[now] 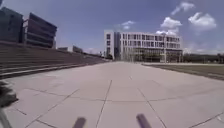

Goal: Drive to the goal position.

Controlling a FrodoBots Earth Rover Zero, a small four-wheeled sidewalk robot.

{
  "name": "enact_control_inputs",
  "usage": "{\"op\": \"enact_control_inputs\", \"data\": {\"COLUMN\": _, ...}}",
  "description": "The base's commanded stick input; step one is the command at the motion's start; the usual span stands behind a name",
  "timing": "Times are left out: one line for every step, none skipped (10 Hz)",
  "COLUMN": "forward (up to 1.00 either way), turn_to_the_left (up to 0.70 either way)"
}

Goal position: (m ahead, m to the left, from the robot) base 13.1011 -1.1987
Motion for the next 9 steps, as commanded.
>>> {"op": "enact_control_inputs", "data": {"forward": 0.7, "turn_to_the_left": 0.0}}
{"op": "enact_control_inputs", "data": {"forward": 0.7, "turn_to_the_left": 0.0}}
{"op": "enact_control_inputs", "data": {"forward": 0.7, "turn_to_the_left": 0.0}}
{"op": "enact_control_inputs", "data": {"forward": 0.7, "turn_to_the_left": 0.0}}
{"op": "enact_control_inputs", "data": {"forward": 0.7, "turn_to_the_left": 0.0}}
{"op": "enact_control_inputs", "data": {"forward": 0.7, "turn_to_the_left": 0.0}}
{"op": "enact_control_inputs", "data": {"forward": 0.7, "turn_to_the_left": 0.0}}
{"op": "enact_control_inputs", "data": {"forward": 0.7, "turn_to_the_left": 0.0}}
{"op": "enact_control_inputs", "data": {"forward": 0.7, "turn_to_the_left": 0.0}}
